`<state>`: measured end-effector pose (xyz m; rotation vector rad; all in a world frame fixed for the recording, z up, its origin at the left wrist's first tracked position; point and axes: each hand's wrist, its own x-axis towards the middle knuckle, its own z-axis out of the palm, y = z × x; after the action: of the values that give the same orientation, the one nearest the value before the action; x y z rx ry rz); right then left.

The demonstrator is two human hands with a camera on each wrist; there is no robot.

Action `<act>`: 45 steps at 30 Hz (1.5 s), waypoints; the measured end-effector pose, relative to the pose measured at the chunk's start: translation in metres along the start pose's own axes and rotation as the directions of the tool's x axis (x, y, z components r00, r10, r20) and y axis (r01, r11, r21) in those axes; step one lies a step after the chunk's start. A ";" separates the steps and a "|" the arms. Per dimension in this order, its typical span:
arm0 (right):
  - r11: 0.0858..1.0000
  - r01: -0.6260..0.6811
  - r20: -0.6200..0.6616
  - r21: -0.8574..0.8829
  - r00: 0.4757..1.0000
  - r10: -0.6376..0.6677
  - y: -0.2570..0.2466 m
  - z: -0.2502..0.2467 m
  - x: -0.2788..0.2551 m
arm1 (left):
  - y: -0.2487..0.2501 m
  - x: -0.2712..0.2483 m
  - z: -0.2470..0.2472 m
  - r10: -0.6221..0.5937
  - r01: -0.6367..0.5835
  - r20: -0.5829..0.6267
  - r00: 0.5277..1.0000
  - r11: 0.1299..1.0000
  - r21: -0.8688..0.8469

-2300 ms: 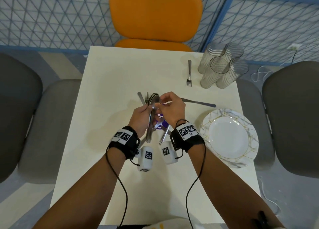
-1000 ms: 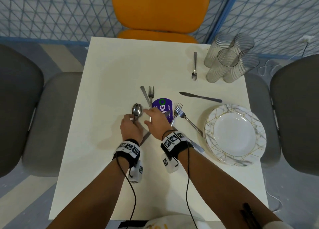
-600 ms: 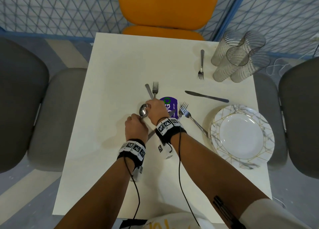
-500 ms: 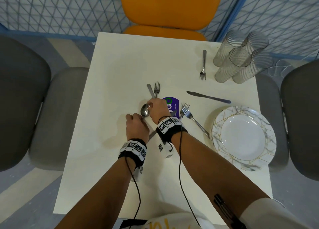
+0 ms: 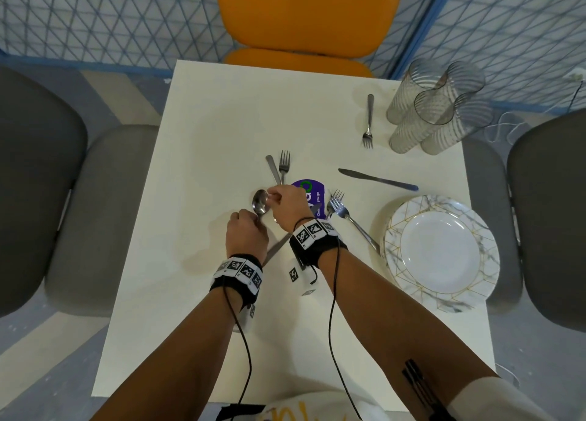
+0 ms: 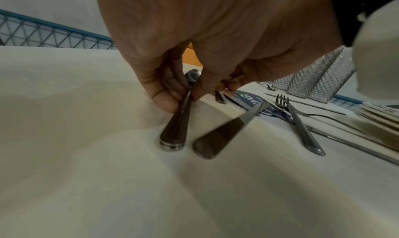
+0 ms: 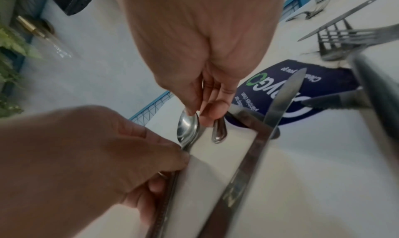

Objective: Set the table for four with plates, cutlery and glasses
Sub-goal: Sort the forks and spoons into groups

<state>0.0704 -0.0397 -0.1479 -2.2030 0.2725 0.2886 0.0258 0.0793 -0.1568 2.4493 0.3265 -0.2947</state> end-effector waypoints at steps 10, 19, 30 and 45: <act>0.988 -0.110 -0.286 0.107 0.948 0.137 0.027 -0.083 -0.027 | 0.020 0.006 -0.014 0.193 -0.199 -0.067 0.979 0.975 -0.101; 0.895 -0.307 -0.166 -0.324 0.950 0.265 0.078 -0.118 -0.041 | 0.068 0.050 0.000 0.245 -0.258 0.100 0.964 0.953 0.157; 0.880 -0.374 -0.160 -0.292 0.927 0.340 0.076 -0.121 -0.038 | 0.085 0.072 0.028 0.153 -0.194 0.124 0.980 0.864 0.464; 0.959 -0.282 -0.285 0.010 0.919 0.273 0.064 -0.142 -0.025 | 0.106 0.070 0.016 0.033 -0.061 0.111 0.993 0.964 0.259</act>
<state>0.0435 -0.1891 -0.1037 -2.2330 0.7485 0.1278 0.1222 -0.0006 -0.1293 2.6836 0.1929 -0.4726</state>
